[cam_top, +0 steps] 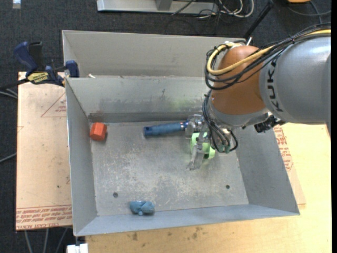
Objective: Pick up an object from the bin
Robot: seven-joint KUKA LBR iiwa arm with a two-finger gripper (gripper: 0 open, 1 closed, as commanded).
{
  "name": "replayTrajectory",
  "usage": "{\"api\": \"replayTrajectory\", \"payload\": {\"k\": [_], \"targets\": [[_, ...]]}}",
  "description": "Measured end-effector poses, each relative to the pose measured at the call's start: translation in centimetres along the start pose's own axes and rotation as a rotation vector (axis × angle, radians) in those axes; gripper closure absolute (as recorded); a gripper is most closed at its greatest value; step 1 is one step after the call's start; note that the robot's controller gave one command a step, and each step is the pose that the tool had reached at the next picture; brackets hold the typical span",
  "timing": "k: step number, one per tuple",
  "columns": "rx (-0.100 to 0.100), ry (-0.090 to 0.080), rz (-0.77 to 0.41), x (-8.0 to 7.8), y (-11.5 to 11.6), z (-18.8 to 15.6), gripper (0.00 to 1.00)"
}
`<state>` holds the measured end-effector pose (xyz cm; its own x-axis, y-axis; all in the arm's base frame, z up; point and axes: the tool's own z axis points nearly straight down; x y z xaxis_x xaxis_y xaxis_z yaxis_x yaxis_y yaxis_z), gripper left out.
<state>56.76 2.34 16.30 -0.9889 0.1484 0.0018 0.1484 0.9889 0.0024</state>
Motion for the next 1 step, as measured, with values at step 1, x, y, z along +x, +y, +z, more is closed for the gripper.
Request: {"api": "replayTrajectory", "payload": {"k": [1], "targets": [[0.005,-0.004,-0.078,-4.66,-7.47,5.14,0.00]]}}
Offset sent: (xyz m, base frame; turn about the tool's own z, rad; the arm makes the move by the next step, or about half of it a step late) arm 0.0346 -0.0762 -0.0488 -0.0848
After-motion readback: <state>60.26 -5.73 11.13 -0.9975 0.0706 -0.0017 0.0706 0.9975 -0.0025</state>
